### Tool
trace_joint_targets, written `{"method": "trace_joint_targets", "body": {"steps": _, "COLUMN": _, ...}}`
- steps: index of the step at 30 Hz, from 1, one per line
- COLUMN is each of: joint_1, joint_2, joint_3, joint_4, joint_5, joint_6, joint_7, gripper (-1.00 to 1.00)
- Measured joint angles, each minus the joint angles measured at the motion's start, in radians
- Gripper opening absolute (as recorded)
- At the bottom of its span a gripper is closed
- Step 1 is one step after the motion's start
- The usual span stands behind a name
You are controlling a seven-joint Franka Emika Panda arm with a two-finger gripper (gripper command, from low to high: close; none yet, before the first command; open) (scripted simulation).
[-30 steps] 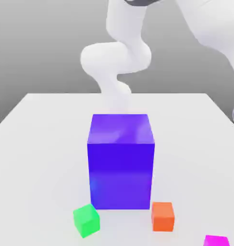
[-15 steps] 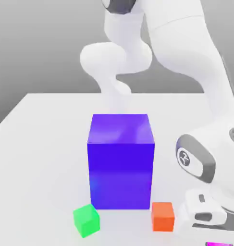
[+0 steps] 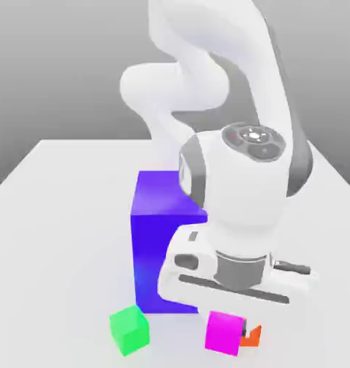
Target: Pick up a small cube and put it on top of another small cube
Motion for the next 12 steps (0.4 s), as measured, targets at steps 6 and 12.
{"method": "trace_joint_targets", "body": {"steps": 6, "joint_1": -0.118, "joint_2": -0.057, "joint_3": -0.064, "joint_4": -0.134, "joint_5": 0.072, "joint_6": 0.095, "joint_7": -0.112, "gripper": -1.00}}
{"method": "trace_joint_targets", "body": {"steps": 12, "joint_1": -0.119, "joint_2": 0.036, "joint_3": -0.064, "joint_4": -0.133, "joint_5": 0.074, "joint_6": 0.187, "joint_7": -0.115, "gripper": 1.00}}
